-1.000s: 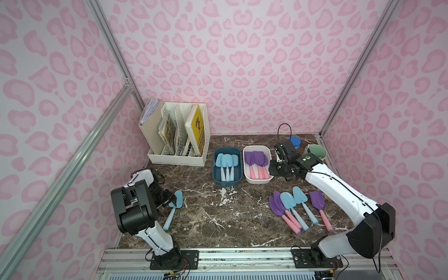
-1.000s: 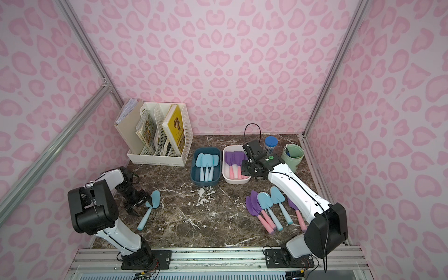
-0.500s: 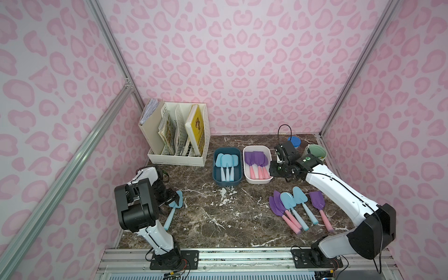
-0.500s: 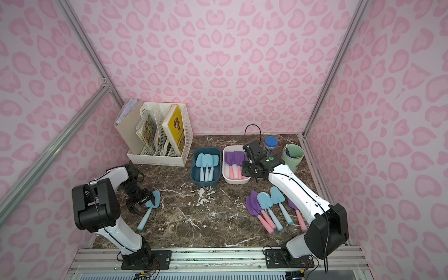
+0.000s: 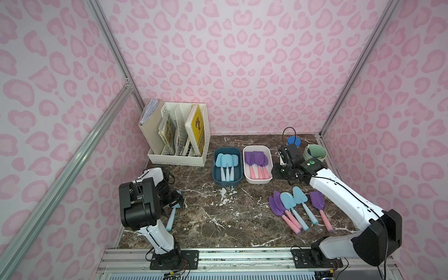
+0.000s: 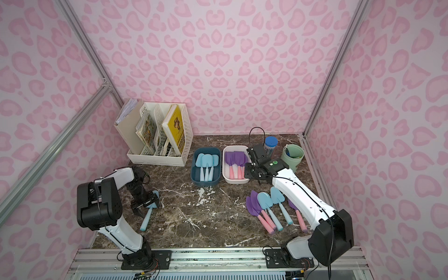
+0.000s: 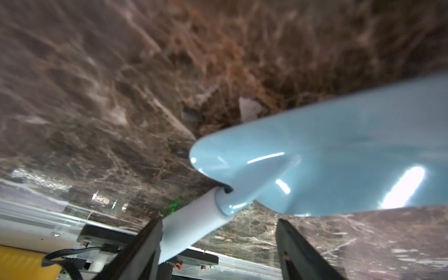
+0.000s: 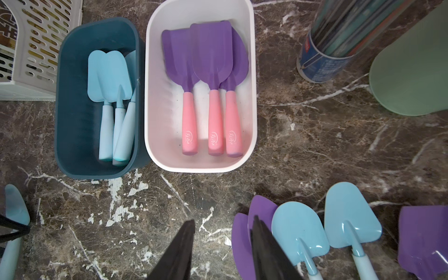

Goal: Sort the small shovels by color and place them into the storage box
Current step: Pick up the shovel from the center of the board.

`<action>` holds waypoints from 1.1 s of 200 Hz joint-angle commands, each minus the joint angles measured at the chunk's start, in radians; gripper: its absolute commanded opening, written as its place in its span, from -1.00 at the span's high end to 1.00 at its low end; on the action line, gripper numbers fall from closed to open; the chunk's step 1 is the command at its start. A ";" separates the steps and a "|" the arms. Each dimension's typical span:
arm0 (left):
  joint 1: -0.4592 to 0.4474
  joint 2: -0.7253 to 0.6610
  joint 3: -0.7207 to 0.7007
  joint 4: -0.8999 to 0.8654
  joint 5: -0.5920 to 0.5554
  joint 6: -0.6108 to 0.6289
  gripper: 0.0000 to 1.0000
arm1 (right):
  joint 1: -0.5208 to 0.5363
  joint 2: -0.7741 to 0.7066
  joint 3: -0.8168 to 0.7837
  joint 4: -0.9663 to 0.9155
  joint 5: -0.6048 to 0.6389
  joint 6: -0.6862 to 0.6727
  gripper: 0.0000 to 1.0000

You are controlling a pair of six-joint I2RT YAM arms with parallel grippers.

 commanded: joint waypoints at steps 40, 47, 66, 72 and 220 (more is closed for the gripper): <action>-0.051 -0.074 -0.046 -0.048 -0.018 -0.060 -0.54 | -0.022 -0.040 -0.038 0.047 -0.034 -0.021 0.11; -0.058 -0.081 -0.048 -0.053 -0.025 -0.065 -0.53 | -0.024 -0.043 -0.041 0.049 -0.037 -0.022 0.12; -0.078 -0.098 -0.050 -0.061 -0.029 -0.084 -0.49 | -0.028 -0.052 -0.051 0.055 -0.044 -0.025 0.11; -0.083 -0.100 -0.052 -0.062 -0.026 -0.092 -0.48 | -0.030 -0.054 -0.053 0.056 -0.045 -0.025 0.11; -0.197 -0.165 -0.146 -0.012 -0.021 -0.269 -0.31 | -0.051 -0.091 -0.089 0.076 -0.063 -0.036 0.11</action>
